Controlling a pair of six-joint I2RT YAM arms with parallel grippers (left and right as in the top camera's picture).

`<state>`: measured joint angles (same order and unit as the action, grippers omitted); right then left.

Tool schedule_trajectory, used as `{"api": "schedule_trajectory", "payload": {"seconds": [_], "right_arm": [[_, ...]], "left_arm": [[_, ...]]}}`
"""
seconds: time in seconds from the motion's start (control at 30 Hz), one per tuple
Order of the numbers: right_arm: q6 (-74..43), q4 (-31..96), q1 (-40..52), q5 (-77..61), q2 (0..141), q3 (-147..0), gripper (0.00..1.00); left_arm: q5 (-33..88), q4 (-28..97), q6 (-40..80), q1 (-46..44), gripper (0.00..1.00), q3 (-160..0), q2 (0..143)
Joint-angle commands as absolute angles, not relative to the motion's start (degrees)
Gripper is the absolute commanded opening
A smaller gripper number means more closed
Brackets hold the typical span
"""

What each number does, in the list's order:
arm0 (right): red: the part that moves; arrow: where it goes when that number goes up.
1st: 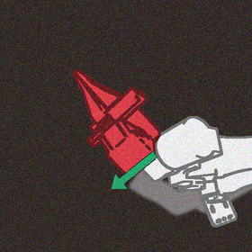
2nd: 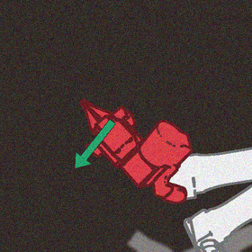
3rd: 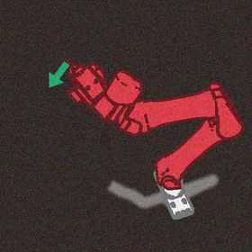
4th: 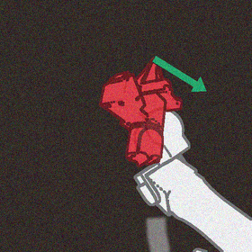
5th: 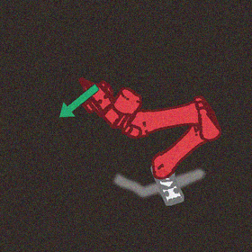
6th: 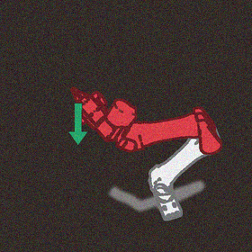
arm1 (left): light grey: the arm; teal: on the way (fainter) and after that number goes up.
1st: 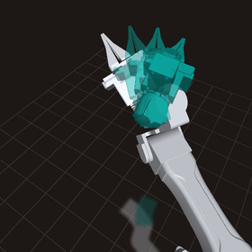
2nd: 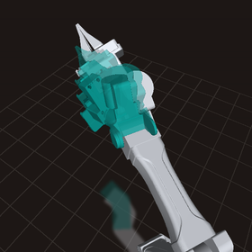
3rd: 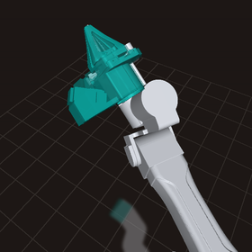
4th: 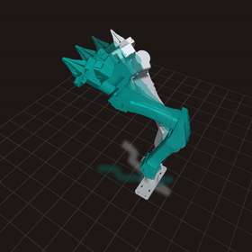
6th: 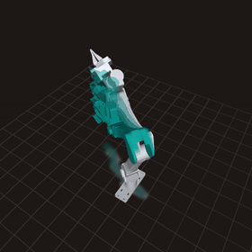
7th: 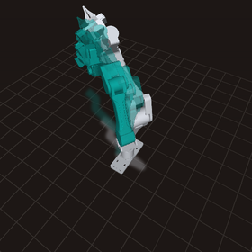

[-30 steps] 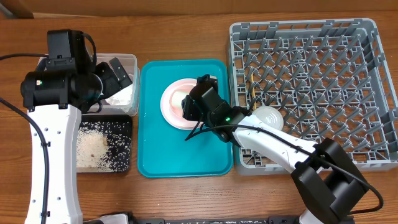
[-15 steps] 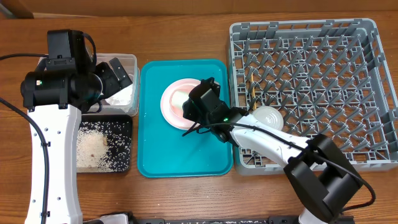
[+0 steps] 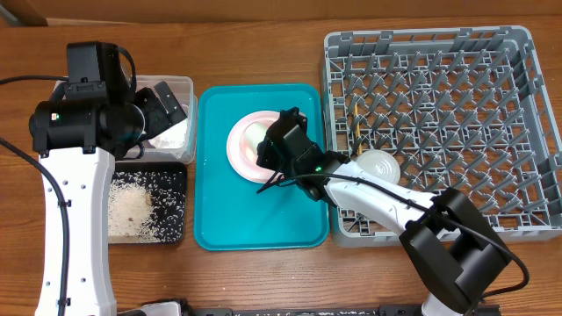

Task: Sort waste into correct bins and load items into the dishwasher
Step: 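Carry the cup right over the dish rack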

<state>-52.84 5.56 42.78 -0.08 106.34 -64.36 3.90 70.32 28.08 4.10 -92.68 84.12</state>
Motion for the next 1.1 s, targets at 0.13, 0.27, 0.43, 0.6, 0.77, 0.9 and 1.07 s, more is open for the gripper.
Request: {"api": "schedule_trajectory", "payload": {"seconds": [0.13, 0.27, 0.43, 0.6, 0.77, 0.9, 1.07], "right_arm": [[-52.1, 5.23, 42.63, -0.1, 103.35, -64.14, 0.04], [-50.43, 4.67, 42.63, -2.07, 101.23, -64.36, 0.04], [-42.28, 4.05, 42.63, -8.19, 93.67, -65.71, 0.04], [-27.51, 4.89, 40.77, -15.33, 84.4, -65.76, 0.04], [-16.84, 14.87, 27.81, -38.02, 80.36, -65.73, 0.04], [-10.09, 21.34, 13.98, -54.15, 81.34, -65.69, 0.04], [-5.21, 23.29, 1.21, -67.61, 86.41, -65.63, 0.04]], "left_arm": [[4.05, 70.26, 27.0, 3.57, 1.0, -93.82, 83.64], [4.08, 70.26, 27.0, 3.57, 1.0, -93.82, 83.64], [4.05, 70.26, 27.0, 3.57, 1.0, -93.82, 83.64], [4.05, 70.26, 27.0, 3.57, 1.0, -93.82, 83.64], [4.05, 70.26, 27.0, 3.57, 1.0, -93.82, 83.64], [4.05, 70.26, 27.0, 3.57, 1.0, -93.82, 83.64], [4.05, 70.24, 27.0, 3.57, 1.0, -93.82, 83.64]]}}
